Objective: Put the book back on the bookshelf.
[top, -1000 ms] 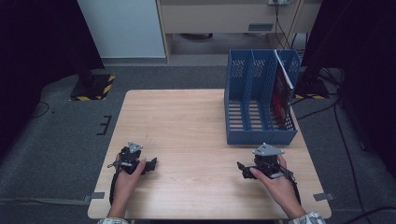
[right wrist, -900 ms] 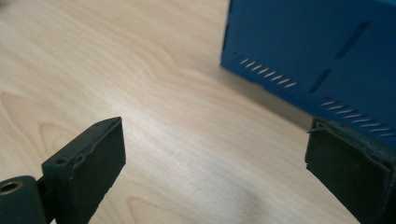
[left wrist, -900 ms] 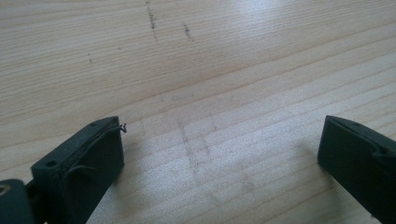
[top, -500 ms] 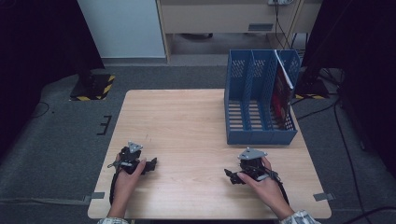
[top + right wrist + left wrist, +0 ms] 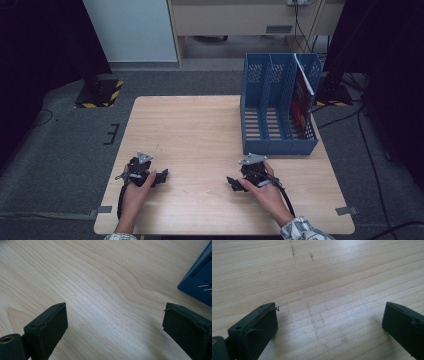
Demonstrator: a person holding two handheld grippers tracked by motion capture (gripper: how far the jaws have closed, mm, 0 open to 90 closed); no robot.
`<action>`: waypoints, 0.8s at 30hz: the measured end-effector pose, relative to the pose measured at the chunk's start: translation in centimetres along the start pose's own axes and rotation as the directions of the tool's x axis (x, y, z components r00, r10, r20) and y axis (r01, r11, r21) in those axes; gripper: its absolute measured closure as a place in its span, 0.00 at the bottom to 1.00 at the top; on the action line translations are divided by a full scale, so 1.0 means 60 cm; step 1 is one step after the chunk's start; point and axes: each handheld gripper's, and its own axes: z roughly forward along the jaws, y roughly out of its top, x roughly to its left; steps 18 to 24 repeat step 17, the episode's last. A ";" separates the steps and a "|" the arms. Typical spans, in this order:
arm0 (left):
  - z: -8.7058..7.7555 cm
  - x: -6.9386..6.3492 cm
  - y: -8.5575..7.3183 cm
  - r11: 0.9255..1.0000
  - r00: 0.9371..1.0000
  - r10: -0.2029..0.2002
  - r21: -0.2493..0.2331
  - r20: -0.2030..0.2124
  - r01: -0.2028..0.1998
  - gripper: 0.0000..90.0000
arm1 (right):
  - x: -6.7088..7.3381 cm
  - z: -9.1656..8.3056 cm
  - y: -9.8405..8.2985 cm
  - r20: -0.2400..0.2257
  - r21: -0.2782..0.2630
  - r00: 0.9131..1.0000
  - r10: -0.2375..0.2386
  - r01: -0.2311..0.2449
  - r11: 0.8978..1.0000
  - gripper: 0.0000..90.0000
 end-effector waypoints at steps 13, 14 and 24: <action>0.000 0.000 0.000 1.000 1.000 0.000 0.000 0.001 0.000 0.00 | 0.007 0.023 -0.002 0.060 0.028 0.998 0.015 -0.017 0.999 0.02; 0.000 0.000 0.000 1.000 1.000 0.001 0.000 0.001 -0.001 0.00 | 0.007 0.023 -0.002 0.061 0.028 0.998 0.017 -0.019 0.999 0.02; 0.000 0.000 0.000 1.000 1.000 0.001 0.000 0.002 -0.001 0.00 | 0.006 0.023 -0.002 0.059 0.029 0.998 0.018 -0.020 0.999 0.02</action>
